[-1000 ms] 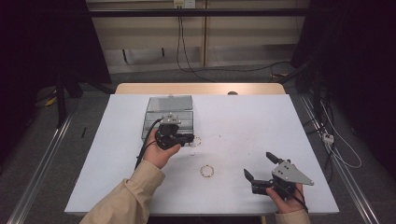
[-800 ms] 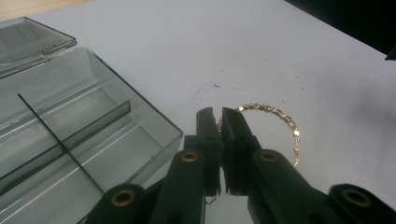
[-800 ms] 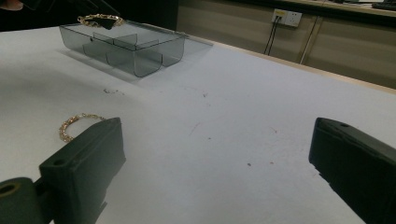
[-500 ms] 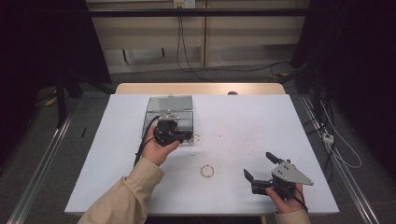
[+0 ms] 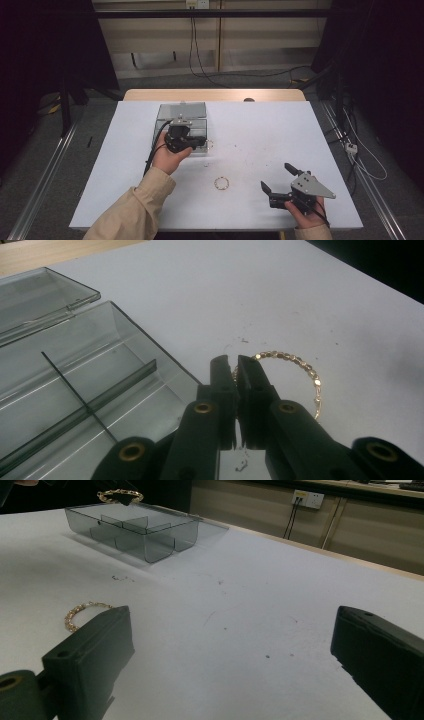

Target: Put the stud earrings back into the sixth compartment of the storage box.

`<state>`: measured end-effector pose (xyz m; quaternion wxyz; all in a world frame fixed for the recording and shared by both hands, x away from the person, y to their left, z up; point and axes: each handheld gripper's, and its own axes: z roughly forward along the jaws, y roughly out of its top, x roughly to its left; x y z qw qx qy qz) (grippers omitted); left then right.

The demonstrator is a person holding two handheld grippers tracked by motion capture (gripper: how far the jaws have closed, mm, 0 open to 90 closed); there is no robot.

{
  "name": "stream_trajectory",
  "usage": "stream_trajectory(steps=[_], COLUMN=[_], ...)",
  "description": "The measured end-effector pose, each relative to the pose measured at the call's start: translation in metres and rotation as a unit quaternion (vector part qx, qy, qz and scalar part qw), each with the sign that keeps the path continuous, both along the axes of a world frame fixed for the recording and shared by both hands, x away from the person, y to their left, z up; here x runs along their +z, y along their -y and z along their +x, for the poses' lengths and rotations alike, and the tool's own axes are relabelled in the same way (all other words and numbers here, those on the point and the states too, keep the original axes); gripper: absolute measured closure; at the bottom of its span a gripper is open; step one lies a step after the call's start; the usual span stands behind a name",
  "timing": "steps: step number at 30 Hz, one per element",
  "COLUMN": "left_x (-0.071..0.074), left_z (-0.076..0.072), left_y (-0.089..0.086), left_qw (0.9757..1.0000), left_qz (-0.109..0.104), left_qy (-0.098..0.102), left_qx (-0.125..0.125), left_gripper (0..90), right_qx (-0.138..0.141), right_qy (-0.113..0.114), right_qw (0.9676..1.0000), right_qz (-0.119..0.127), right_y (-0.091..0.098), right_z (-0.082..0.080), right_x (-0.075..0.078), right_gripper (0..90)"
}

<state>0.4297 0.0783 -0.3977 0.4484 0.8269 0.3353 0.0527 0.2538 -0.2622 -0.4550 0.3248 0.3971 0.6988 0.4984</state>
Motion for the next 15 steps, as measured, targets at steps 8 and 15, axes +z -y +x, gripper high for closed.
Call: stream_trajectory(steps=[8, 15], left_x=[-0.003, -0.008], left_z=[0.007, 0.013], left_y=[-0.002, -0.007], left_qw=[0.9999, 0.9997], left_qz=[0.005, 0.007], left_qy=[0.002, 0.003], left_qx=[0.01, 0.023], left_gripper=[86.8, 86.8], right_qx=[0.0, 0.001], right_qy=[0.001, 0.002], right_qw=[1.0, 1.0], right_qz=[0.0, -0.001], right_y=[0.0, 0.0], right_z=[-0.001, -0.001], right_x=[0.0, 0.0], right_gripper=[3.0, 3.0])
